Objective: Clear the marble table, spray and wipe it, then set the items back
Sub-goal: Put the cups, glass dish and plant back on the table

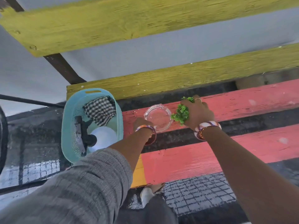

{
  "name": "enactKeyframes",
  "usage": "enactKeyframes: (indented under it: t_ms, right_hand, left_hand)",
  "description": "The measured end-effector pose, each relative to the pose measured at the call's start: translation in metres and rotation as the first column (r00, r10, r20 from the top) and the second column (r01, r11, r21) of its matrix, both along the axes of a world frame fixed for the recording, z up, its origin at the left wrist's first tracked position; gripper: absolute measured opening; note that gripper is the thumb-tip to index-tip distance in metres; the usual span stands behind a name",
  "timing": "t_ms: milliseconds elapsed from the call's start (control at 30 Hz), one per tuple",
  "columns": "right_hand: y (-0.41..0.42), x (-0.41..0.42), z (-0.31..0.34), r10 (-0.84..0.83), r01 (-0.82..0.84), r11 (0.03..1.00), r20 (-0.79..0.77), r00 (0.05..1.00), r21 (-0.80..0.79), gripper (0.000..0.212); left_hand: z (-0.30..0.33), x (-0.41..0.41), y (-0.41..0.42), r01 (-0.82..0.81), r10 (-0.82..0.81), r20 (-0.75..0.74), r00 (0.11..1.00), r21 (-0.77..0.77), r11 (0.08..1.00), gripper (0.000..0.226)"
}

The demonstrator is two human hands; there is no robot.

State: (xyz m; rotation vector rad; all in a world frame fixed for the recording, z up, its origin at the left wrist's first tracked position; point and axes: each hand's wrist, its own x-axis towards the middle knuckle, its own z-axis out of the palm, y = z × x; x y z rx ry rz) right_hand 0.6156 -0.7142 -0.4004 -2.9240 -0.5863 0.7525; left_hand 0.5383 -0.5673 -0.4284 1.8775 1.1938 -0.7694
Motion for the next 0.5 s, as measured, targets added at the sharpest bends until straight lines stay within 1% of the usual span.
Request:
enactKeyframes:
  t_ms: [67,133,233,300,367,400,433,500]
  right_hand:
    - [-0.003,0.0,-0.003,-0.035,0.035,0.999,0.022,0.999,0.026,0.058]
    - [-0.008,-0.003,-0.001,-0.102,0.101,0.993,0.022,0.995,0.058,0.053]
    - [-0.013,-0.014,0.014,-0.182,0.178,0.979,0.027,0.983,0.094,0.054]
    - [-0.009,-0.022,0.035,-0.221,0.212,0.97,0.069,0.973,0.115,0.054]
    - [0.001,-0.027,0.062,-0.248,0.232,0.964,0.114,0.962,0.131,0.054]
    - [0.008,-0.032,0.079,-0.252,0.235,0.963,0.133,0.959,0.132,0.055]
    - [0.018,-0.038,0.097,-0.254,0.235,0.963,0.161,0.954,0.129,0.057]
    - [0.039,-0.053,0.135,-0.269,0.237,0.959,0.238,0.933,0.152,0.056]
  left_hand:
    - [-0.006,0.001,0.001,0.003,-0.006,0.034,0.999,0.091,0.996,0.023]
    - [-0.001,-0.003,0.0,0.019,-0.023,0.047,0.999,0.096,0.995,0.03]
    - [0.015,-0.018,0.004,0.073,-0.082,0.08,0.993,0.102,0.992,0.032]
    - [0.03,-0.03,0.01,0.116,-0.122,0.093,0.988,0.063,0.991,0.033]
    - [0.054,-0.043,0.016,0.138,-0.136,0.151,0.979,-0.003,0.99,0.036]
    - [0.07,-0.051,0.022,0.149,-0.147,0.19,0.971,0.001,0.989,0.036]
    - [0.088,-0.059,0.03,0.169,-0.172,0.237,0.956,0.036,0.985,0.035]
    - [0.126,-0.075,0.047,0.229,-0.278,0.353,0.893,0.177,0.957,0.032]
